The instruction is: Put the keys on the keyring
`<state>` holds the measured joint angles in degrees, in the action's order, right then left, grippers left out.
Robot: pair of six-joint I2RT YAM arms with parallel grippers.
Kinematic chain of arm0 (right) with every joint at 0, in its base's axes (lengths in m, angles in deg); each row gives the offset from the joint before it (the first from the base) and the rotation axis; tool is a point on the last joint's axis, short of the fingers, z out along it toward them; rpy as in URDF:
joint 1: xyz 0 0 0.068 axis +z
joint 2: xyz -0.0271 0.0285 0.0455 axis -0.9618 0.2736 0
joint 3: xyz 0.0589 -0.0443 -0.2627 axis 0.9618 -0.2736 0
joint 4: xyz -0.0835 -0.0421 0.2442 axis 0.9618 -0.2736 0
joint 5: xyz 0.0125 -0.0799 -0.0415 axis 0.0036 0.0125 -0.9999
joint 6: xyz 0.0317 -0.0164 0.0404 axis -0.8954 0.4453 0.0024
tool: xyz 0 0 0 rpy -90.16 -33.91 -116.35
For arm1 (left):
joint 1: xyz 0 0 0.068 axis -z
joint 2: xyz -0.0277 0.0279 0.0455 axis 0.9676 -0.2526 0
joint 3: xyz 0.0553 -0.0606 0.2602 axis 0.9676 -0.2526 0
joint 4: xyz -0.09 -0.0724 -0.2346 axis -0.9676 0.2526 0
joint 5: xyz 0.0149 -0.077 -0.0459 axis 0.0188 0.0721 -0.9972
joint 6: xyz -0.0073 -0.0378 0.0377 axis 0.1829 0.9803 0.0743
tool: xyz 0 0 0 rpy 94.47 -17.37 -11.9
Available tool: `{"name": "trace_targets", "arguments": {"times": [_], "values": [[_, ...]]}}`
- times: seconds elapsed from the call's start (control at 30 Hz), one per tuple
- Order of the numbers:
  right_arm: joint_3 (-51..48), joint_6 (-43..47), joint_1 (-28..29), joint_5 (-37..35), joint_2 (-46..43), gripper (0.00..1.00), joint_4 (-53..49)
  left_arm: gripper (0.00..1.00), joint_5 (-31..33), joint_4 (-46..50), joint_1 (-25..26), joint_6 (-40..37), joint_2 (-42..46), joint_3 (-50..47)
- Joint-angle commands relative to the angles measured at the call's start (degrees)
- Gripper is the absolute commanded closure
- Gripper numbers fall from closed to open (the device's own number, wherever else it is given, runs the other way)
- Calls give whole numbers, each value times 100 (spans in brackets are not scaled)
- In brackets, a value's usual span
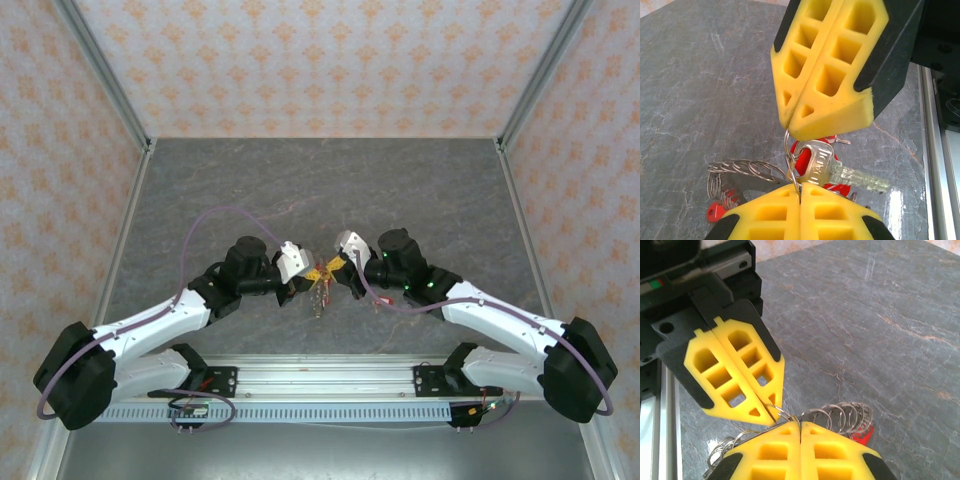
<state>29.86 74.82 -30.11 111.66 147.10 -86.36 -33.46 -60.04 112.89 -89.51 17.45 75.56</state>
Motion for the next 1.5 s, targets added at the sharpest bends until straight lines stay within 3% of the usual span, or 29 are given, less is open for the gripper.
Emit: {"name": "trace_targets", "arguments": {"times": [0.0, 0.4, 0.6, 0.9, 1.3, 1.47], "values": [[158, 110, 2, -319, 16, 100, -255, 100, -326, -240, 46, -69, -8, 220], [254, 359, 2, -376, 8, 100, -718, 100, -313, -296, 45, -69, -116, 248], [378, 602, 2, -494, -76, 89, -1145, 100, -302, -283, 51, -61, -122, 239], [196, 599, 2, -472, -337, 86, -1142, 100, -308, -230, 45, -71, -56, 236], [211, 624, 2, 296, -295, 83, -840, 100, -386, -240, 40, -65, -76, 242], [457, 1329, 2, 211, -246, 85, -1226, 100, -657, -75, 45, -111, -82, 318]]}}
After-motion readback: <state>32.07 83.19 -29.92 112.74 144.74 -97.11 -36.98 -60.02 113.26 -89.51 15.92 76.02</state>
